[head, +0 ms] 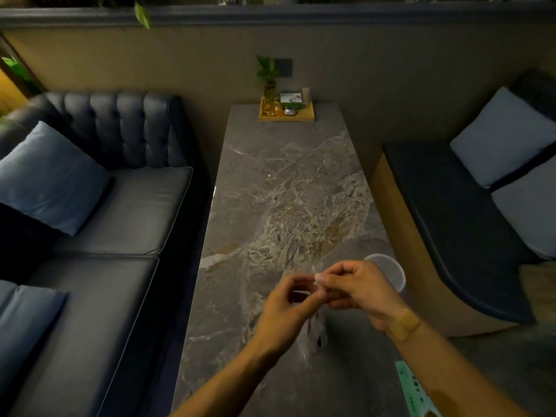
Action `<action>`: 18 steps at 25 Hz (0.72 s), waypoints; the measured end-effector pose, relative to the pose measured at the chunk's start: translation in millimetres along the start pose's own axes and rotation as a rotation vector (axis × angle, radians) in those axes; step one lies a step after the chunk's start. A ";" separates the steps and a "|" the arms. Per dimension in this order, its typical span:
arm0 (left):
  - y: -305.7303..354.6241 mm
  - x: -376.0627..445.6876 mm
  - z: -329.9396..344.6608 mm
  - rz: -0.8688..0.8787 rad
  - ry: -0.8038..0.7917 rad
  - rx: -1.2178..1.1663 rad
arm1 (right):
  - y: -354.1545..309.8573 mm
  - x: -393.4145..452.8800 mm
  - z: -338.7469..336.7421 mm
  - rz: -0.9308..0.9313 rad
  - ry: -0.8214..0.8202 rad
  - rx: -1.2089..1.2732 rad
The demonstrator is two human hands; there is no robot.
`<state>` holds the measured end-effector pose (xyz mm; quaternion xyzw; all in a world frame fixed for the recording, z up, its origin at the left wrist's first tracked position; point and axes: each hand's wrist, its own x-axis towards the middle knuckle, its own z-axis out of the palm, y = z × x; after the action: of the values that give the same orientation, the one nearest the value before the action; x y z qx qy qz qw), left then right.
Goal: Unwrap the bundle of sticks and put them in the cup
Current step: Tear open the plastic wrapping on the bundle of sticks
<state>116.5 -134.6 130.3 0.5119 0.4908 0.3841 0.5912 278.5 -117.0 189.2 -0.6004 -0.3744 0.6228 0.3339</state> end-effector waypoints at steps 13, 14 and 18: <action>-6.2 -1.2 21.1 -0.152 0.158 -0.093 | 61.1 -7.5 10.0 -0.055 0.274 -0.022; -4.7 -0.9 22.9 -0.145 0.149 -0.099 | 60.4 -8.1 9.7 -0.069 0.262 -0.009; -2.4 3.0 21.1 -0.186 0.101 -0.160 | 57.1 -10.5 8.3 -0.091 0.208 0.038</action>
<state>137.6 -137.0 127.3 0.3956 0.5331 0.3906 0.6378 272.7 -154.9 144.9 -0.6378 -0.3528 0.5481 0.4103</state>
